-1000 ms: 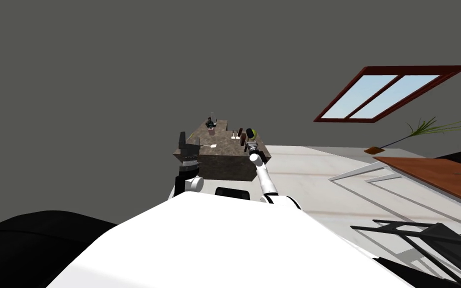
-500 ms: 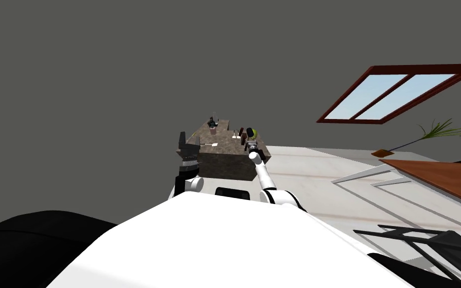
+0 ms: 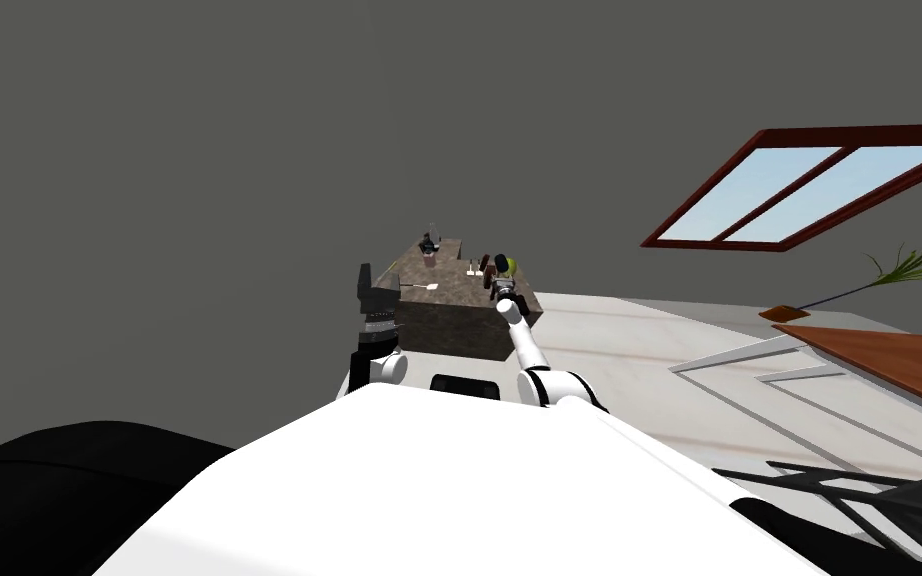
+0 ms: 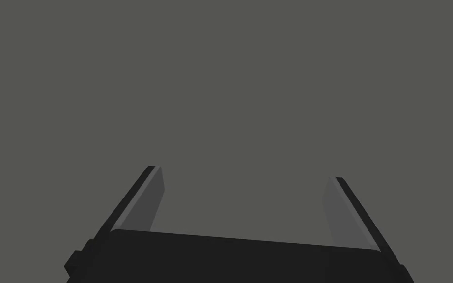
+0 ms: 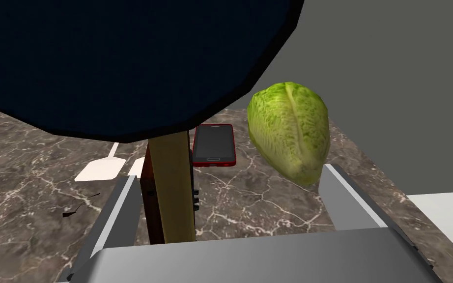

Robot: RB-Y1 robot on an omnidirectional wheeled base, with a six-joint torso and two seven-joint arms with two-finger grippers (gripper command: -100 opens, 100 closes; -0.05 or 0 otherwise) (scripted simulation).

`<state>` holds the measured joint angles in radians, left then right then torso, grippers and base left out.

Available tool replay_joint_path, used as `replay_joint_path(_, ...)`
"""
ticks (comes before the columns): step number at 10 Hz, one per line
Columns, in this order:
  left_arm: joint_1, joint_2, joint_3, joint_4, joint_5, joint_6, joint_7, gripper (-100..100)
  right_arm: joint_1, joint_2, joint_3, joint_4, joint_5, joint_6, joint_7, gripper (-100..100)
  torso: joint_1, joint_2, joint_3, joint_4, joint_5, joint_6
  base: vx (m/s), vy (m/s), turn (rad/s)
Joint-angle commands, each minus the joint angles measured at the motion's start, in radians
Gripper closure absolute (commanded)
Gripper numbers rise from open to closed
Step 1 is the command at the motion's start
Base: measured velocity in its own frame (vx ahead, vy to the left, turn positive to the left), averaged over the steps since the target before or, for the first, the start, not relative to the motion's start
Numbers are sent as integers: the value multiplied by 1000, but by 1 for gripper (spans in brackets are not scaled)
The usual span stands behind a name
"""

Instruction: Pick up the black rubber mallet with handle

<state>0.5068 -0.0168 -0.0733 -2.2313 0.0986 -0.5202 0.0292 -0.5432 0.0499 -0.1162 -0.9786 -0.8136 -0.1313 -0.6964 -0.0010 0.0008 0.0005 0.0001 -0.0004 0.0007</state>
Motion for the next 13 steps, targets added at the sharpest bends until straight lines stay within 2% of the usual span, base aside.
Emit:
replay_joint_path(1,0,0,0,0,0,0,0,0,-10,-5,9,50,-3,-10,-9,-100,0,0,0,0,0,0,0,0,0)
replay_joint_path(2,0,0,0,0,0,0,0,0,-64,-4,-23,94,-5,-56,-7,-100,1,-1,-1,0,0,0,-68,-21,214)
replay_joint_path(3,0,0,0,0,0,0,0,0,-92,-4,-23,131,-5,-56,-7,-100,0,2,1,0,0,-1,-92,-38,125)
replay_joint_path(4,0,0,0,0,0,0,0,0,-92,-4,-23,162,-5,-56,-7,-100,-1,3,2,1,0,0,-47,-30,-10)
replay_joint_path(5,0,0,0,0,0,0,0,0,-134,-3,-54,189,-7,-102,-5,-100,-1,2,1,0,0,0,-83,-62,201)
replay_joint_path(6,0,0,0,0,0,0,0,0,-159,-3,-54,212,-7,-102,-5,-100,-2,3,2,1,0,-1,-89,-56,120)
replay_joint_path(7,0,0,0,0,0,0,0,0,-173,-3,-54,259,-7,-102,-5,-100,-2,4,2,1,0,0,-43,-19,-8)
replay_joint_path(8,0,0,0,0,0,0,0,0,-171,-13,-38,253,-8,-113,-22,-100,-1,2,1,0,0,0,-13,-4,-4)
replay_joint_path(9,0,0,0,0,0,0,0,0,-172,-13,-38,258,-8,-115,-23,100,0,0,0,0,0,0,0,0,0)
replay_joint_path(13,0,0,0,0,0,0,0,0,-171,-13,-38,258,-8,-115,-23,100,0,-2,-1,0,0,0,0,0,0)
